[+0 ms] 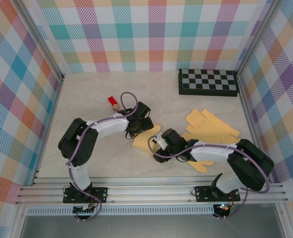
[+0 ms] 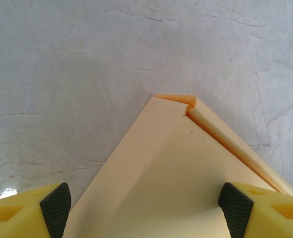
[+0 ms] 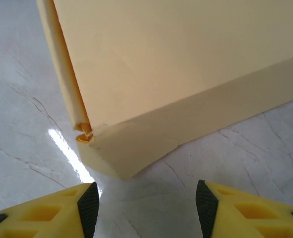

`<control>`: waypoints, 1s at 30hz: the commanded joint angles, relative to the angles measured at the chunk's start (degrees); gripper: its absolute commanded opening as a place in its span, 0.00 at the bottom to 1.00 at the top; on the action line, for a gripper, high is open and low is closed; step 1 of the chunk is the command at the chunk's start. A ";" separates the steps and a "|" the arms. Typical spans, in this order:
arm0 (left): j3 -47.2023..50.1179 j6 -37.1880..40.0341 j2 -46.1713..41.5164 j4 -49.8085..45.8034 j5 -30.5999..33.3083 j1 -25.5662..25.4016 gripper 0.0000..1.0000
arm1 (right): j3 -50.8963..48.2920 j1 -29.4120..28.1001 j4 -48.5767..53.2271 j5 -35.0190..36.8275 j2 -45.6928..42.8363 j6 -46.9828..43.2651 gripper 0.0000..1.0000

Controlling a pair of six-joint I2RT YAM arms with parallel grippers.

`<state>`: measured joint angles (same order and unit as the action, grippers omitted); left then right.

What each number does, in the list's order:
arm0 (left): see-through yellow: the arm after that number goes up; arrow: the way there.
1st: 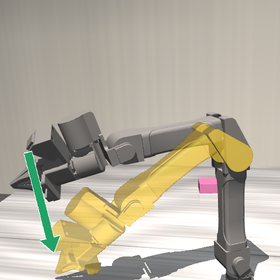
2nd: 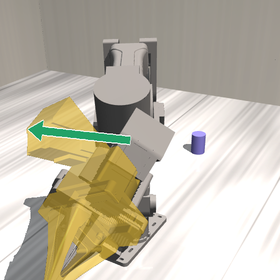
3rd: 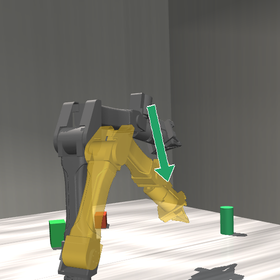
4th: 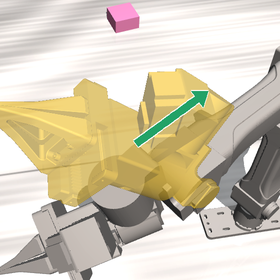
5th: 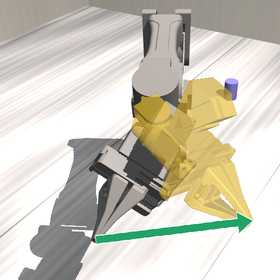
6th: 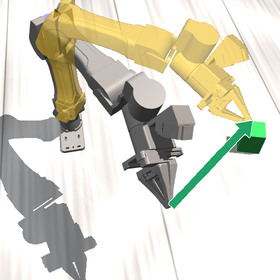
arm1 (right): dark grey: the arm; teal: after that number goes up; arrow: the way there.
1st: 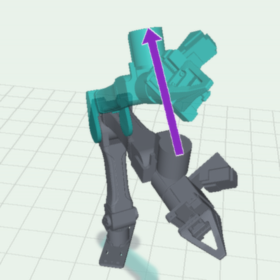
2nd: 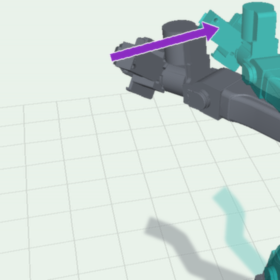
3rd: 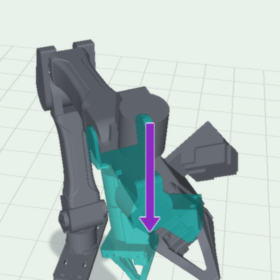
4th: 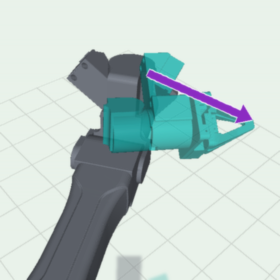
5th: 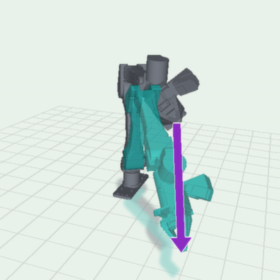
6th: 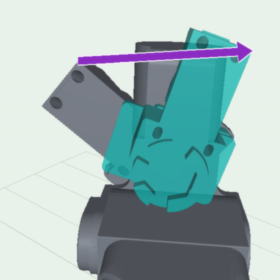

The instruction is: Fold the paper box

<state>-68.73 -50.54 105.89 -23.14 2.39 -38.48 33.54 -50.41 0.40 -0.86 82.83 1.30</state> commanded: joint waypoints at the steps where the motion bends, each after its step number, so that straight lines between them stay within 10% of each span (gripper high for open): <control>1: 2.75 0.20 0.99 -6.92 0.34 0.51 0.81 | -0.57 -0.95 -4.44 -0.78 0.66 -2.28 0.58; 30: 2.72 0.01 2.03 -5.87 -0.83 0.60 0.81 | 2.08 -0.54 -9.84 -5.47 7.21 0.67 0.57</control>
<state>-68.49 -50.52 105.89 -22.33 1.96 -38.33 33.87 -51.00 -7.97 -5.65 88.79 0.43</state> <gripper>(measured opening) 0.813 0.575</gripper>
